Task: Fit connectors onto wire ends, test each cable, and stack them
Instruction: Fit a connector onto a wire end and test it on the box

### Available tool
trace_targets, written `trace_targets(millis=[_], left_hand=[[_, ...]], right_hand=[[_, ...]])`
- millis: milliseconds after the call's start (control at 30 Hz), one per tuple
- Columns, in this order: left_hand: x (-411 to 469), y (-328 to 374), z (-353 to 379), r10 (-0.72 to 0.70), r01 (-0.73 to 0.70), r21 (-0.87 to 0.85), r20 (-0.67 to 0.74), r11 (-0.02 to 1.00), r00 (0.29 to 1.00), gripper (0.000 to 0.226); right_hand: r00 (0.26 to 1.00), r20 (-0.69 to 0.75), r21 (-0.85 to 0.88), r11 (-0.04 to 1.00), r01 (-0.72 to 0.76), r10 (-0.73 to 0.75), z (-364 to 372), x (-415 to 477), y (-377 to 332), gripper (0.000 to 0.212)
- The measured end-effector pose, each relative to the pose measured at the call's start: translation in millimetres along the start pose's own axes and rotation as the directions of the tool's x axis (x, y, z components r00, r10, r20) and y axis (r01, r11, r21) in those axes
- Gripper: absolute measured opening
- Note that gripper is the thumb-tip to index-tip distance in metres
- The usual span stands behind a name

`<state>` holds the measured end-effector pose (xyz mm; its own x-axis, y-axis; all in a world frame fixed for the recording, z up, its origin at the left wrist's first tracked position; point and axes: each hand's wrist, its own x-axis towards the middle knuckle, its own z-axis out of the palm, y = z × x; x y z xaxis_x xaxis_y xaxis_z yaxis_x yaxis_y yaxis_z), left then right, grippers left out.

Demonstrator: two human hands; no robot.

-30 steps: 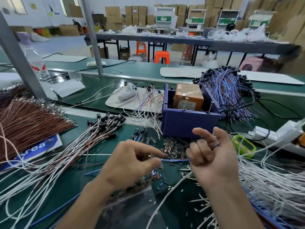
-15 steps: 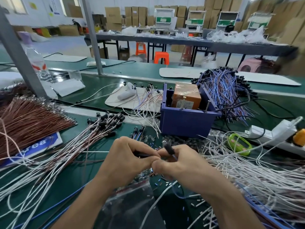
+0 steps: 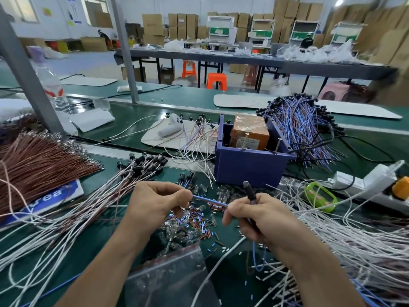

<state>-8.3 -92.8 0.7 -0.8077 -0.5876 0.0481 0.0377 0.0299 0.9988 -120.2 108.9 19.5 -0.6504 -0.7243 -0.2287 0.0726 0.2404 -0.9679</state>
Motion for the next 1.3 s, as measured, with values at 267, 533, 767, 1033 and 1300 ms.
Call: trace_targets(millis=[267, 533, 767, 1033, 1300], left_hand=[[8.1, -2.9, -8.9, -0.057, 0.036, -0.137, -0.158, 0.990, 0.986, 0.012], [0.0, -9.6, 17.2, 0.232, -0.213, 0.246, -0.051, 0.946, 0.971, 0.017], [-5.7, -7.0, 37.2, 0.062, -0.062, 0.010, 0.052, 0.998, 0.997, 0.014], [-6.8, -5.5, 41.1, 0.073, -0.070, -0.062, 0.041, 0.996, 0.997, 0.030], [-7.5, -5.4, 44.8, 0.069, -0.064, -0.171, 0.020, 0.983, 0.997, 0.017]], right_hand=[[0.992, -0.124, 0.200, 0.978, 0.049, -0.025, -19.8, 0.8, 5.0, 0.030], [0.998, -0.045, 0.252, 0.966, 0.054, -0.044, -7.2, 4.1, 5.7, 0.034], [1.000, 0.025, 0.139, 0.990, -0.018, 0.015, 20.2, 6.6, 1.8, 0.023], [0.975, -0.126, 0.057, 0.979, 0.194, -0.185, 28.4, 9.7, 7.3, 0.018], [0.953, -0.297, 0.304, 0.939, 0.160, -0.066, 39.2, 12.5, 5.9, 0.015]])
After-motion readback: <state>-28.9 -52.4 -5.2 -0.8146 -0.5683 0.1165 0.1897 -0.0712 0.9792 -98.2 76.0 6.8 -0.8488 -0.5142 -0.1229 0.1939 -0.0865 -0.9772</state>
